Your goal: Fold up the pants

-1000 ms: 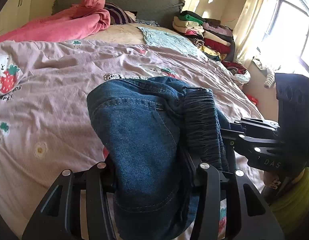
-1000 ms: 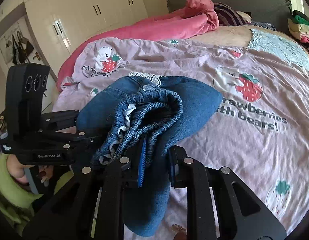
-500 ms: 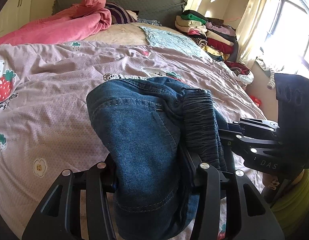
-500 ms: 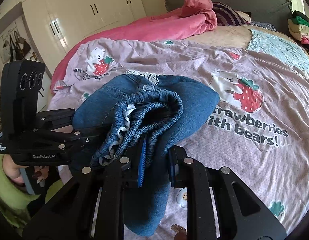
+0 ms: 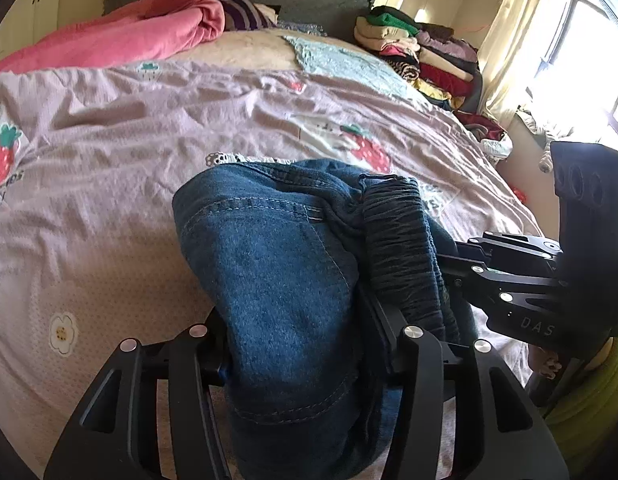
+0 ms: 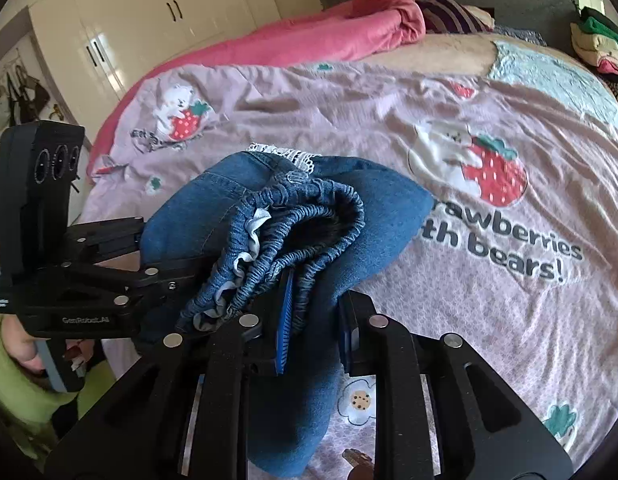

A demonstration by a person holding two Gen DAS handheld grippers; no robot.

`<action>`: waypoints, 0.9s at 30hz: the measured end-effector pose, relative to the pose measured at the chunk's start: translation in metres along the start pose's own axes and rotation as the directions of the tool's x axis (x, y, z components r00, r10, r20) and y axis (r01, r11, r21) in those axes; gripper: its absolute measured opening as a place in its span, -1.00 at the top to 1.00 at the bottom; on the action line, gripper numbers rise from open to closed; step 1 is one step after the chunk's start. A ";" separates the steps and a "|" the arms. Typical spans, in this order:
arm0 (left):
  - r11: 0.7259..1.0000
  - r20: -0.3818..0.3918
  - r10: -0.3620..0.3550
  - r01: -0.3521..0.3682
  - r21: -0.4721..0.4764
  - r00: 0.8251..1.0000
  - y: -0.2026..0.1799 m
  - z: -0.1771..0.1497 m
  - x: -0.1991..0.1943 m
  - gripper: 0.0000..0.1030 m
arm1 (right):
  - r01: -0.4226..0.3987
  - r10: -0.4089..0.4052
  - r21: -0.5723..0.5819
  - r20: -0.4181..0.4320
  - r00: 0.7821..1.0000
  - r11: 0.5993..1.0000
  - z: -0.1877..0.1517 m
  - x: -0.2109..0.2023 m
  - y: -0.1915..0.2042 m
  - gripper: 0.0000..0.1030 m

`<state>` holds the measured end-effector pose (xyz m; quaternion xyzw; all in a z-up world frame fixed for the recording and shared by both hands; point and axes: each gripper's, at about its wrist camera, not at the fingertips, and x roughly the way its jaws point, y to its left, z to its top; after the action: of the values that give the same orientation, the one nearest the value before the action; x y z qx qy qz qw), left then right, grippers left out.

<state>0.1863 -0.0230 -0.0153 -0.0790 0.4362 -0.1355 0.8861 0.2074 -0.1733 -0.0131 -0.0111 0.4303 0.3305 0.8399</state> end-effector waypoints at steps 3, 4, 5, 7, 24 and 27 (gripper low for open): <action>1.000 -0.024 0.006 -0.006 -0.007 1.000 0.005 -0.004 0.007 -0.03 | 0.006 -0.005 0.024 -0.024 1.000 1.000 -0.005 0.008 -0.005 0.72; 1.000 -0.032 0.009 -0.010 -0.011 0.999 0.007 -0.006 0.010 -0.03 | 0.007 -0.007 0.030 -0.028 1.000 1.000 -0.006 0.009 -0.006 0.71; 1.000 -0.036 0.010 -0.010 -0.013 0.999 0.008 -0.007 0.011 -0.06 | 0.010 -0.009 0.037 -0.033 0.999 0.999 -0.007 0.010 -0.007 0.67; 1.000 -0.047 0.010 -0.011 -0.021 0.999 0.011 -0.009 0.015 -0.11 | 0.019 -0.017 0.057 -0.043 0.999 0.998 -0.009 0.012 -0.011 0.57; 0.999 -0.077 -0.010 0.006 -0.050 0.997 0.022 -0.020 0.027 -0.25 | 0.070 -0.062 0.114 -0.076 0.995 0.991 -0.019 0.019 -0.018 0.32; 0.999 -0.076 -0.012 0.009 -0.051 0.997 0.022 -0.020 0.025 -0.25 | 0.084 -0.076 0.108 -0.072 0.994 0.991 -0.018 0.018 -0.016 0.29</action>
<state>0.1882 -0.0106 -0.0519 -0.0986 0.4726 -0.1319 0.8658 0.2108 -0.1819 -0.0417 0.0072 0.4754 0.2715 0.8368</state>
